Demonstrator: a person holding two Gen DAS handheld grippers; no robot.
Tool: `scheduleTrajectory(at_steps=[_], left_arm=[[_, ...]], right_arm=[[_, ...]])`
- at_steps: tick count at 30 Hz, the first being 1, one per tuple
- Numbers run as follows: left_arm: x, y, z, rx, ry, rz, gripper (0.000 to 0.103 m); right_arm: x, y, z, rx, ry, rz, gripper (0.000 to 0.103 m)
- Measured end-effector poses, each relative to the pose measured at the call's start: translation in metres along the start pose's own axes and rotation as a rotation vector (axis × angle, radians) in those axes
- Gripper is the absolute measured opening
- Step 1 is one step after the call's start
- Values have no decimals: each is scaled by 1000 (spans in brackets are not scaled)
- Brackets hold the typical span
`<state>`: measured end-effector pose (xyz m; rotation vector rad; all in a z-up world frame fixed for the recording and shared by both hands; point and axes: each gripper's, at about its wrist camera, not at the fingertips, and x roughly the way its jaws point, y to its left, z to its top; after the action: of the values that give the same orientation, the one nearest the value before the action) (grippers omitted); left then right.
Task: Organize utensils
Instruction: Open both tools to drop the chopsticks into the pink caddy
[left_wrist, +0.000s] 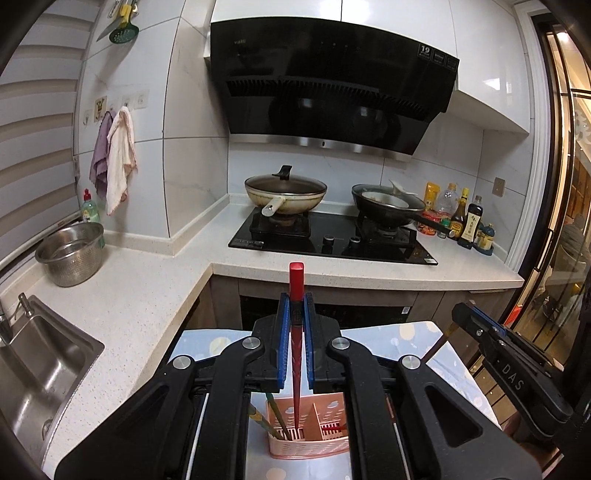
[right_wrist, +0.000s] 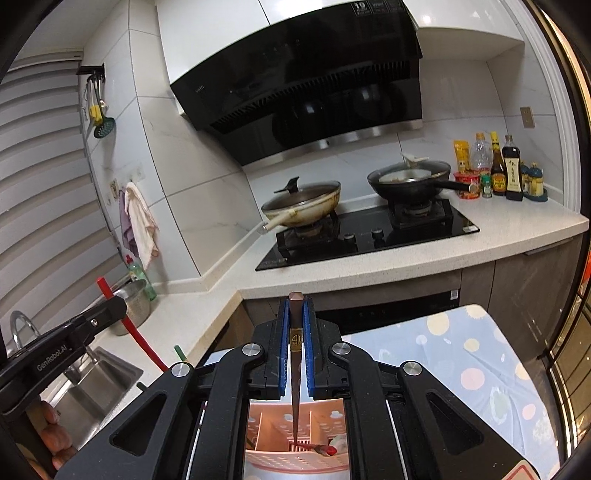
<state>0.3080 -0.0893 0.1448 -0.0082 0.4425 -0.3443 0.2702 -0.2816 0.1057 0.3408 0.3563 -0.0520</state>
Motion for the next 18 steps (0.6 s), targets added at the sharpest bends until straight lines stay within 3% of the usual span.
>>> scheduleTrajectory(at_steps=[11,13,14,16,18], left_arm=[[16,2,-9,-4,36,5,7],[18,2,-10,-6,41,14,9],[19,2,-10,-5,45,18,12],[21,2,-10,-6,51,30,36],[19,3,-12,-7,43,44,48]], right_arm=[[21,0,-13,-3,49,-12,7],[19,1,-13,-7,38,-21,13],[18,1,-13,-8,34,-28,17],[16,2,-13,-6,29,-36,23],[13,2,-12,-3,23,-38,30]])
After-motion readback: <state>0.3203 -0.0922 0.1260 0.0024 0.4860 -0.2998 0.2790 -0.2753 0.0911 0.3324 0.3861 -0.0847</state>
